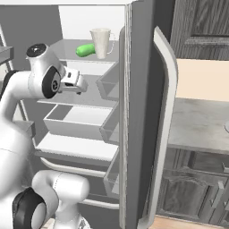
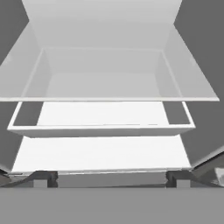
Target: Pick corn from the fridge and place it on the plate on the counter.
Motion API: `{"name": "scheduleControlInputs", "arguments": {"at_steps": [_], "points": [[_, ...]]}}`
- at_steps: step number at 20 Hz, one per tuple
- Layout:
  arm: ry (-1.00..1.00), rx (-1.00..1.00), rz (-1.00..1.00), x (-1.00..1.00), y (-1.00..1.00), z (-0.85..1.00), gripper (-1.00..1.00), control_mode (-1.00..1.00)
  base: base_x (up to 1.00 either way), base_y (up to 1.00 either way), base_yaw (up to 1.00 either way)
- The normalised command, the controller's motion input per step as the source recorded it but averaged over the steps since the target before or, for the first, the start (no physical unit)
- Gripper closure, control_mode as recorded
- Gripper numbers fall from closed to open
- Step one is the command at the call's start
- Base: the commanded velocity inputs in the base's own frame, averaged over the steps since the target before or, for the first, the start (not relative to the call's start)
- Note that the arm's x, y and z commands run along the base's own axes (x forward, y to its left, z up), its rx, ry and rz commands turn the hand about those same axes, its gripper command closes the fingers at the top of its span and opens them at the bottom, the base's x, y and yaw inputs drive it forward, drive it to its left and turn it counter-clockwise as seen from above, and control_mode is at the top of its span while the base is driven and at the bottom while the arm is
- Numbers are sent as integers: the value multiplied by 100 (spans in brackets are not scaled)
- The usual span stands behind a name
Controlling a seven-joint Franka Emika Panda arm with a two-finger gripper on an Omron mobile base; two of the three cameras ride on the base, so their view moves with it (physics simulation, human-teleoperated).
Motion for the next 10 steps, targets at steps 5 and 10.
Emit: {"name": "scheduleControlInputs", "arguments": {"at_steps": [5,10], "points": [[-15,0,-6,0,5,40,-100,-100,0,0,0],[-8,0,-2,0,7,44,-100,-100,0,0,0]]}}
